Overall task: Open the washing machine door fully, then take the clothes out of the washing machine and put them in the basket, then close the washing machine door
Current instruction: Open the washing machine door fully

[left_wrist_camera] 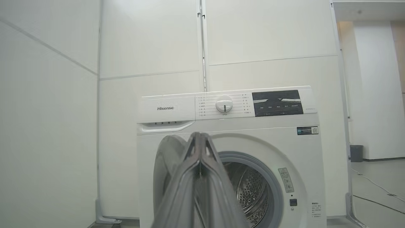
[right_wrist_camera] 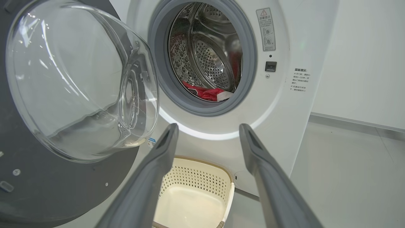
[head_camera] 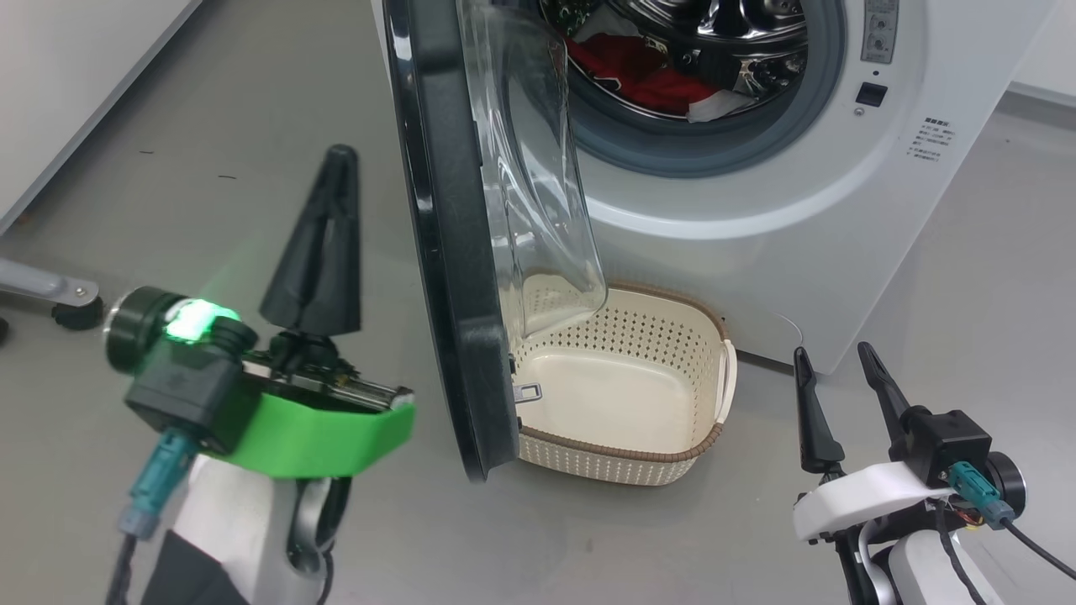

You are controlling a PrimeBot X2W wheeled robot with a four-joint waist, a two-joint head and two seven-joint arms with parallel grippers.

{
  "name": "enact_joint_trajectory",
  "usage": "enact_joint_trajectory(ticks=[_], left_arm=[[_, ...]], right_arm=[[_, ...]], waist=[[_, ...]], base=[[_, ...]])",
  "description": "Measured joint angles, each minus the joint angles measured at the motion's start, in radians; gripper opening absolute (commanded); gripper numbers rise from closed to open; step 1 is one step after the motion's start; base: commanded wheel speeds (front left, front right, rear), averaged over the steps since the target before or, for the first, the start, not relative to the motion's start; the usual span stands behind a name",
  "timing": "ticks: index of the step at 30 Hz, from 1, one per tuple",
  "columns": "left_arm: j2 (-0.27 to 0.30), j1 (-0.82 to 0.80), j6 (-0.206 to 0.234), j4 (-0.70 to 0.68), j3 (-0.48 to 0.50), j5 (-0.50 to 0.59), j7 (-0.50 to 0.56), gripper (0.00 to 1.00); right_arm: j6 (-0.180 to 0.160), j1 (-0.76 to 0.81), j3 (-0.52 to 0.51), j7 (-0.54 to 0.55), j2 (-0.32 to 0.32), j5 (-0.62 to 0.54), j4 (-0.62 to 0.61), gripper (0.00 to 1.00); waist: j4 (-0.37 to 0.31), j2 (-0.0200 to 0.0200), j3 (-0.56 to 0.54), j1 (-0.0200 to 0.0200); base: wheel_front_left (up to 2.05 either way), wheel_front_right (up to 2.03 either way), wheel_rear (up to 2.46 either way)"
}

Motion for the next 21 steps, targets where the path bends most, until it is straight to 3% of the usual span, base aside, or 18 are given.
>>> enact_joint_trajectory(ticks=[9,16,21], left_arm=[[0.002,0.034,-0.035,-0.049,-0.161,-0.011,0.027,0.00],[0.011,0.112,-0.045,-0.029,-0.276,-0.074,0.159,0.00],[0.037,0.167,-0.045,-0.011,-0.295,-0.107,0.245,0.00]], right_arm=[[0.011,0.017,-0.003,0.000,0.009,-0.018,0.005,1.00],[0.018,0.025,-0.005,0.000,0.015,-0.019,0.012,1.00],[0.025,0.030,-0.007,0.000,0.018,-0.028,0.012,1.00]], waist=[[-0.012,0.0000,-0.012,0.0000],[-0.023,0.0000,-0.020,0.0000],[-0.028,0.0000,-0.019,0.0000]], base=[[0.00,0.00,0.00],[0.00,0.00,0.00],[0.00,0.00,0.00]])
